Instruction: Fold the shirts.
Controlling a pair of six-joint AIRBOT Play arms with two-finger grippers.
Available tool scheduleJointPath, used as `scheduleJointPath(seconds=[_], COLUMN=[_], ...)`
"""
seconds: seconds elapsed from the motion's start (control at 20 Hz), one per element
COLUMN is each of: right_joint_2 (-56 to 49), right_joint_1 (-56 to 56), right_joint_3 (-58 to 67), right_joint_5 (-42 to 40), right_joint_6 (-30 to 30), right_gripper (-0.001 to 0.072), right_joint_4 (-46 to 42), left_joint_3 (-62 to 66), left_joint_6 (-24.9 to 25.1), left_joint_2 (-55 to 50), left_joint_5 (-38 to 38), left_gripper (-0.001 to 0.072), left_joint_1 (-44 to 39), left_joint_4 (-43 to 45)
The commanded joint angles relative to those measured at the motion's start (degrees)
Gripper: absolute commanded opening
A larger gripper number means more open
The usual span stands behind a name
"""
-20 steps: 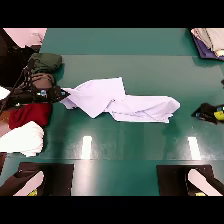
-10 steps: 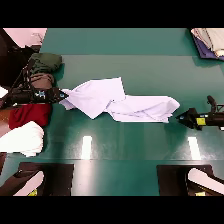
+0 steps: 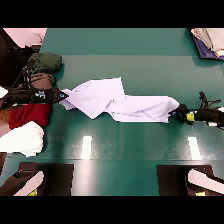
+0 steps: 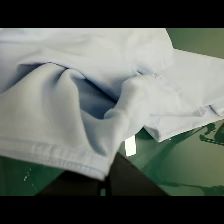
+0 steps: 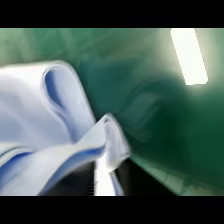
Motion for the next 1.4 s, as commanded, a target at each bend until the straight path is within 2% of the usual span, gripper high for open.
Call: scheduleJointPath(seconds=[0.0,0.05,0.15,0.3,0.45,0.65,0.8,1.1,1.25,1.35], right_joint_2=[0.0,0.3,3.7,13.8,22.3,27.4,28.5,28.7,28.7,28.4], right_joint_1=[0.6,-0.1,-2.0,-6.6,-10.3,-10.0,-9.5,-13.4,-16.0,-16.2], right_joint_3=[0.0,0.0,0.0,3.4,14.8,33.6,46.0,61.3,64.6,64.2], right_joint_5=[-0.5,0.7,2.9,6.8,9.7,5.4,2.6,3.1,4.9,5.1], right_joint_6=[0.2,0.2,0.2,0.2,1.3,3.3,3.3,3.3,4.1,4.8], right_gripper=[0.0041,0.0013,0.0013,0.0012,0.0012,0.0012,0.0012,0.0012,0.0012,0.0012], right_joint_4=[0.1,0.0,0.0,0.0,0.6,0.6,0.4,0.0,0.0,0.1], left_joint_3=[0.1,0.1,2.1,12.8,29.9,52.4,63.4,68.9,68.8,68.6], left_joint_6=[0.0,-0.3,-3.2,-4.6,-4.5,-4.3,-4.3,-4.4,-4.3,-4.3], left_joint_2=[0.1,0.1,0.1,0.1,0.1,0.1,0.1,0.2,0.2,0.0], left_joint_5=[-0.1,-0.3,-1.2,-4.4,-5.2,-2.9,-2.5,-3.6,-6.3,-8.3], left_gripper=[0.0025,0.0025,0.0025,0.0025,0.0024,0.0025,0.0025,0.0025,0.0025,0.0025], left_joint_1=[0.0,0.1,0.1,0.1,0.1,0.1,0.1,0.1,0.1,0.1], left_joint_4=[0.0,0.0,0.0,-0.3,-0.4,-0.3,-0.2,-2.5,-5.4,-2.9])
